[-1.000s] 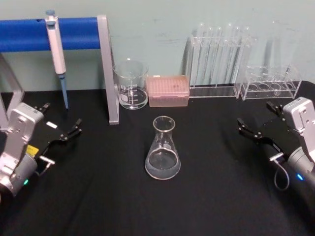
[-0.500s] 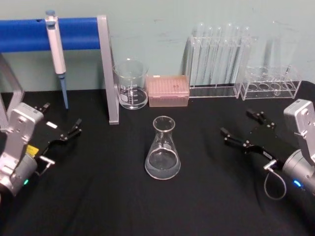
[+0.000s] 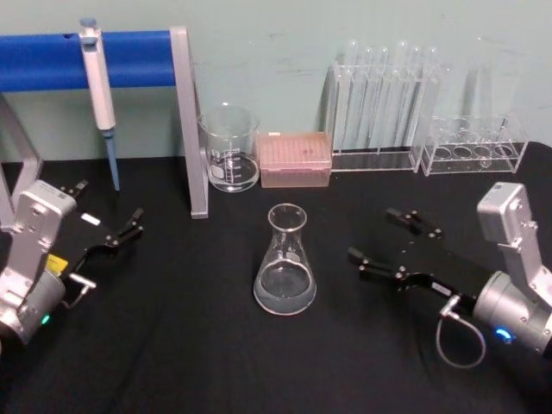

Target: Grasp the erlenmeyer flask with one hand, shake it three times, then place it back.

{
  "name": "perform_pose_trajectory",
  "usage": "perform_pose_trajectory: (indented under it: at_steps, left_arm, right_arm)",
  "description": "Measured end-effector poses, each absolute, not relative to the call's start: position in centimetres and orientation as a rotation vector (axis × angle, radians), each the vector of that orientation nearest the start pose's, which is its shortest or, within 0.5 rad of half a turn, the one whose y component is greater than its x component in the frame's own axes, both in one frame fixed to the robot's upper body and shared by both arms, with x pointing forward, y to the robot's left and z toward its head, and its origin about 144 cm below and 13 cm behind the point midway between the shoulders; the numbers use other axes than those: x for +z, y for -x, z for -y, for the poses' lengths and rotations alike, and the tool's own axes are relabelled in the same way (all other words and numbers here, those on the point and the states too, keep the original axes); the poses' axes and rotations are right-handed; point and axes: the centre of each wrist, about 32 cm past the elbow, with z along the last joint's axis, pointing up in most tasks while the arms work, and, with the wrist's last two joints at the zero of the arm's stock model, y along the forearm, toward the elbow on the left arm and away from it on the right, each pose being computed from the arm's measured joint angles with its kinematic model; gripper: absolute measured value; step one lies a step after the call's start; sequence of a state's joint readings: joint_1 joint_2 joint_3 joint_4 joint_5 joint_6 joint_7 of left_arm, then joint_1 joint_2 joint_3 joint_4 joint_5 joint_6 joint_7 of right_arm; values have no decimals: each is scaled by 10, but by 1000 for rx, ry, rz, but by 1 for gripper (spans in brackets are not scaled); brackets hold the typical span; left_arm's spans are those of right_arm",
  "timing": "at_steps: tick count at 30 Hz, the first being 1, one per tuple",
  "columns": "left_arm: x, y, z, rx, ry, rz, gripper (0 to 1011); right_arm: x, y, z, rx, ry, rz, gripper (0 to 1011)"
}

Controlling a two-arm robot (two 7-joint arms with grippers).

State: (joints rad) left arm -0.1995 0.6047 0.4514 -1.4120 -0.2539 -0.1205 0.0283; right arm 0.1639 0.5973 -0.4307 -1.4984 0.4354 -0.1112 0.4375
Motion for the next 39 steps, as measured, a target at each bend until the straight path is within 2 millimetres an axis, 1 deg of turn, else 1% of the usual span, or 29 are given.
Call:
perform_pose_trajectory:
  at_steps: [6, 7, 17, 21, 27, 39]
  left_arm:
    - [1140, -489, -310, 1248, -304, 285, 1001]
    - [1140, -489, -310, 1248, -304, 285, 1001]
    - [1140, -489, -310, 1248, -304, 285, 1001]
    - [1140, -489, -310, 1248, -304, 285, 1001]
    - [1140, -489, -310, 1248, -304, 285, 1001]
    - [1140, -489, -310, 1248, -304, 285, 1001]
  right_arm:
    - [1153, -482, 283, -737, 147, 82, 1002]
    - [1153, -483, 277, -717, 141, 75, 1002]
    - [1153, -491, 256, -670, 140, 64, 1002]
    - [1152, -494, 251, -666, 138, 63, 1002]
    - [1151, -504, 240, -656, 139, 65, 1003]
    - [1148, -518, 228, -644, 134, 64, 1002]
